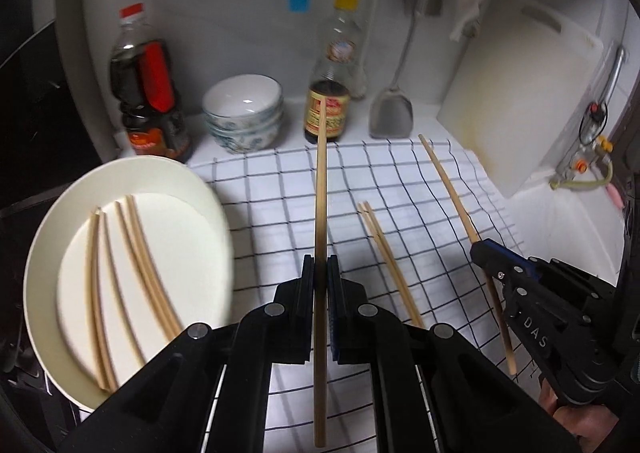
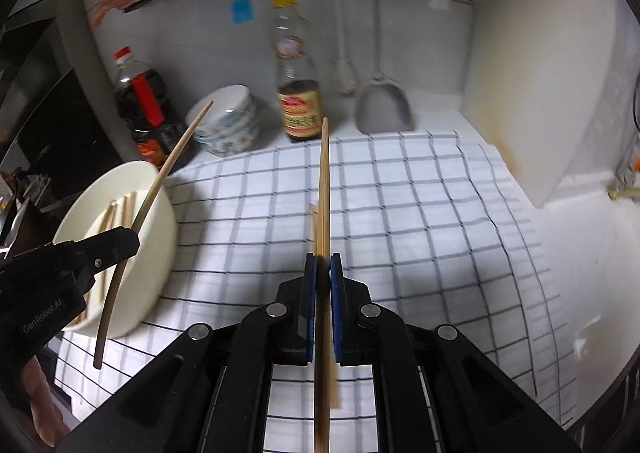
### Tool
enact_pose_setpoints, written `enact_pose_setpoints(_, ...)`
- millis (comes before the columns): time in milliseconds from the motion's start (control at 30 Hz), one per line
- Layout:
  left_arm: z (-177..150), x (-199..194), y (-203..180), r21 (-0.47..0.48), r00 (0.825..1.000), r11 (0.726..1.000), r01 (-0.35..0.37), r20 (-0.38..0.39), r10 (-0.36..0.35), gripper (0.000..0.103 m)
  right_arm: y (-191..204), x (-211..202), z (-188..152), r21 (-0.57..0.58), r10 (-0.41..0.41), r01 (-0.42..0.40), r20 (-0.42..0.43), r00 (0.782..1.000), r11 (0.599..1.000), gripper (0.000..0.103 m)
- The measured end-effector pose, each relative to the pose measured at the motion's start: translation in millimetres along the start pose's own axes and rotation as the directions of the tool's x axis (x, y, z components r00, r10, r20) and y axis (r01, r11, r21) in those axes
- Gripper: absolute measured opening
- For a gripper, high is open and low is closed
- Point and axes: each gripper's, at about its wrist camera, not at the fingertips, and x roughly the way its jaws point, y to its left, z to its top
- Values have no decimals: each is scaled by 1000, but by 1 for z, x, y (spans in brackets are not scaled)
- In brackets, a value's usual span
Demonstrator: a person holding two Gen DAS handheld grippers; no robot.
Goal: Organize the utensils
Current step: 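Carry the chopstick into the white bowl and open the right tool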
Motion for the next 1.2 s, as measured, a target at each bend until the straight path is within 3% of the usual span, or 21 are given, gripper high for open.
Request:
enact_pose_setpoints(500, -6, -67, 134, -134, 988, 985, -108, 94, 121, 7, 139, 12, 34, -152, 129, -127, 8, 992, 980, 6)
enact_pose_setpoints(833, -26, -53, 203, -270, 982, 946, -179, 5, 187, 7, 204, 53, 34, -222, 218, -238, -111, 970, 946, 6)
enact_pose_setpoints(1200, -30, -7, 224, -327, 970, 914, -241, -103, 219, 7, 245, 111, 39, -269, 289, -349, -236, 928, 898, 6)
